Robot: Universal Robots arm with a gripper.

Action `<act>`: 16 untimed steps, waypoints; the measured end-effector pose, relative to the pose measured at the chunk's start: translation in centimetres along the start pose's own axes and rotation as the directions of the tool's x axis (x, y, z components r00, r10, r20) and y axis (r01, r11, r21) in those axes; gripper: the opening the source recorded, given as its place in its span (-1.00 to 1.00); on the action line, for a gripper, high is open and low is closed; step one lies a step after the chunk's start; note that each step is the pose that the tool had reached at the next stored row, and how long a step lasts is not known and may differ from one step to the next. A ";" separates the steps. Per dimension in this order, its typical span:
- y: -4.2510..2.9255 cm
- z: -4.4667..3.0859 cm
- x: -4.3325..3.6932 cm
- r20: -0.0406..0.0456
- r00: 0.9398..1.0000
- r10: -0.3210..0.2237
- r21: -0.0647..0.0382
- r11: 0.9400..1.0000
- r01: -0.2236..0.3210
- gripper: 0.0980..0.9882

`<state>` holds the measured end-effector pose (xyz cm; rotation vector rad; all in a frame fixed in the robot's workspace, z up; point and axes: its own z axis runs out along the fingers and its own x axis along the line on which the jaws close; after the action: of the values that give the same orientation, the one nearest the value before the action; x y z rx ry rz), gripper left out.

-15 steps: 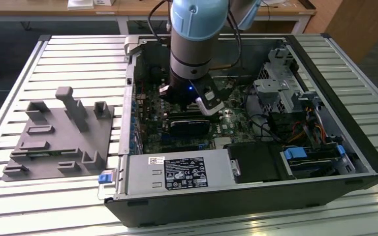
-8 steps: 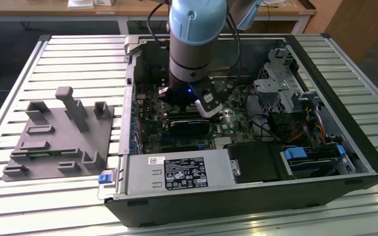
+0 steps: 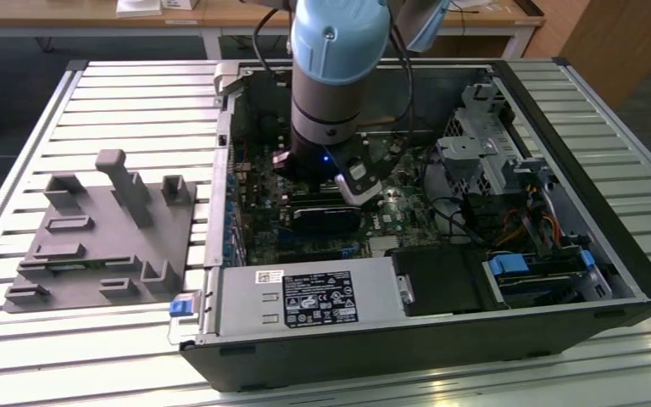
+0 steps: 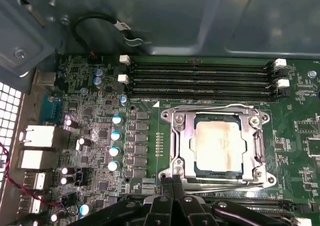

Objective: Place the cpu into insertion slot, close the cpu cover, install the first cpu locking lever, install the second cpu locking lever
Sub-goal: 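Install the second cpu locking lever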

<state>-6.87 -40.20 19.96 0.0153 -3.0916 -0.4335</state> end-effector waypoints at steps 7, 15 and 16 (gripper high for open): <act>-0.15 0.54 -0.01 0.000 1.000 -0.001 -0.023 1.000 0.001 -0.95; -0.26 0.92 0.06 0.000 1.000 -0.001 -0.047 0.999 0.001 -0.95; -0.27 0.93 0.14 0.000 1.000 -0.001 -0.048 0.999 0.001 -0.95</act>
<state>-7.03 -40.20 19.00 0.0161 -3.0806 -0.5079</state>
